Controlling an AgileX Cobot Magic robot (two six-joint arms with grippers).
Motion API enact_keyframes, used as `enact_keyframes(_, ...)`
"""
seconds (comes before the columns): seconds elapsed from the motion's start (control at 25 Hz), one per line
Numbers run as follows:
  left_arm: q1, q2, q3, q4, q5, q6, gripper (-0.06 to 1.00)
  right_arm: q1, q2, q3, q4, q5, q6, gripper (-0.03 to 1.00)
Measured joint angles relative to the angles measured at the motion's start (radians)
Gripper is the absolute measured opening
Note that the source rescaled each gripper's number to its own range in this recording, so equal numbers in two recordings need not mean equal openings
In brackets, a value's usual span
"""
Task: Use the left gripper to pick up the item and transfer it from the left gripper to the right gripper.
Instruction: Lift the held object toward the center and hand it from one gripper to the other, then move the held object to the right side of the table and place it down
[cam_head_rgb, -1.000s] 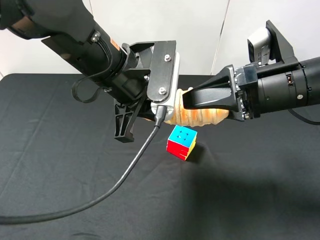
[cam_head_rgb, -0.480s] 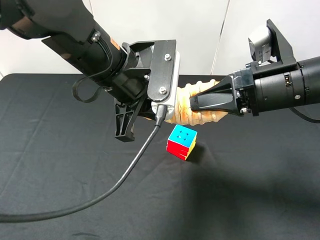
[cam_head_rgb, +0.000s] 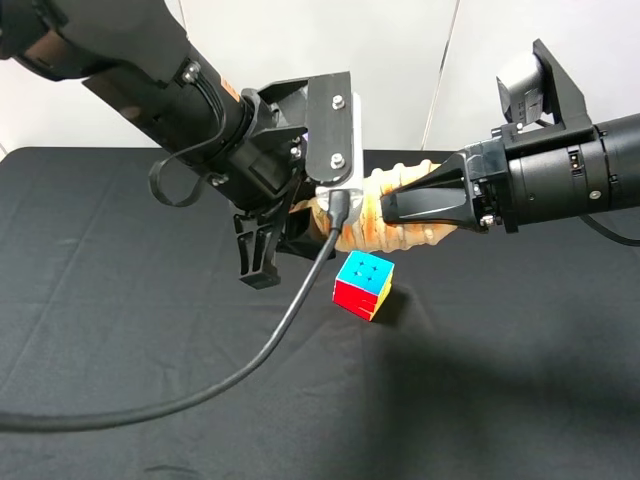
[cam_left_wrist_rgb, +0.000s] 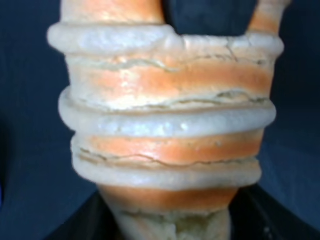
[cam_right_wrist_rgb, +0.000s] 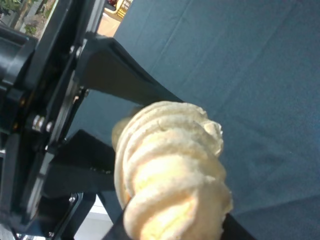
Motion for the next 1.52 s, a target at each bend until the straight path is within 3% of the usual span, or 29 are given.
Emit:
enact_keyframes(0.32,0.0,0.0,0.0,-0.002,-0.01,-0.003,0.38,0.0,0.0,0.0,-0.004,-0.002,0.0,0.05)
enact_keyframes(0.56,0.0,0.0,0.0,-0.008,-0.076,-0.003,0.87,0.0,0.0,0.0,-0.004,-0.009,0.0,0.05)
enact_keyframes(0.68,0.0,0.0,0.0,-0.006,-0.138,-0.003,0.97,0.0,0.0,0.0,-0.004,-0.01,0.0,0.05)
enact_keyframes(1.52,0.0,0.0,0.0,-0.007,-0.138,-0.002,0.99,0.0,0.0,0.0,-0.003,-0.01,0.0,0.03)
